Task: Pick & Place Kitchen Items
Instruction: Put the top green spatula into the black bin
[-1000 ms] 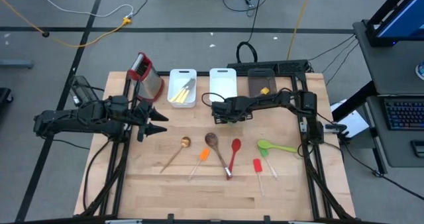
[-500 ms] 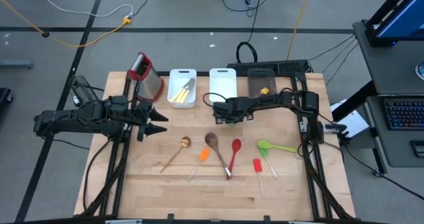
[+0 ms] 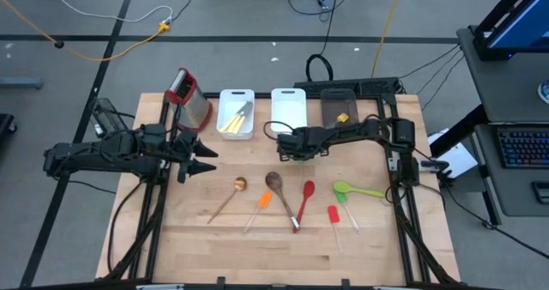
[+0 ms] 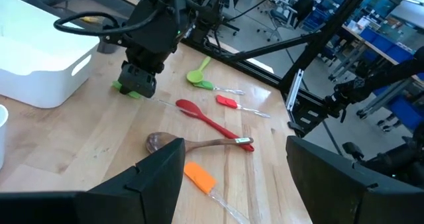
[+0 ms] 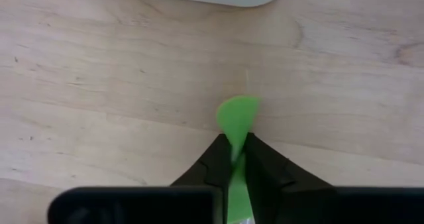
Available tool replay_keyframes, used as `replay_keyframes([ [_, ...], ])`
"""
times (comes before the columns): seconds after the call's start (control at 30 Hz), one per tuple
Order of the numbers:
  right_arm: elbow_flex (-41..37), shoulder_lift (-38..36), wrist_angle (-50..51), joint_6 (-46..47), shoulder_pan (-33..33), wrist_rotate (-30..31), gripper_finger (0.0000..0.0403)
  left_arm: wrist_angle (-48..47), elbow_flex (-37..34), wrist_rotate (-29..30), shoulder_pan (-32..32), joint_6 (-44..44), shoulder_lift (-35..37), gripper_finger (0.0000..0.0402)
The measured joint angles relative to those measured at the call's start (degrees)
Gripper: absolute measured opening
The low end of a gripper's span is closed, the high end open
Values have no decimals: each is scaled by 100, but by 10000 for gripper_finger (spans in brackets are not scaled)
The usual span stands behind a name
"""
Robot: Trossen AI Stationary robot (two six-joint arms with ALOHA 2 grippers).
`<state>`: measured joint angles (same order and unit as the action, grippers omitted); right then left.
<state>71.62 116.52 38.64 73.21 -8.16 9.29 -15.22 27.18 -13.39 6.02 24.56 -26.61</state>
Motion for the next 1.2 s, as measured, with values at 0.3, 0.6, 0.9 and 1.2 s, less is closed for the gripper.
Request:
replay_keyframes([
  [0.3,-7,-532,-712,6,1,260,16,2,0,0,0,0,-2,269],
  [0.6,-16,-1369,-1298,-269,11,657,11,2,0,0,0,26,0,269],
  [0.9,-4,-2438,-1880,-963,9,1187,11,4,0,0,0,52,0,269],
  [1.2,0,-3672,-1337,-1688,-223,2163,11,38,0,2,0,129,0,269],
])
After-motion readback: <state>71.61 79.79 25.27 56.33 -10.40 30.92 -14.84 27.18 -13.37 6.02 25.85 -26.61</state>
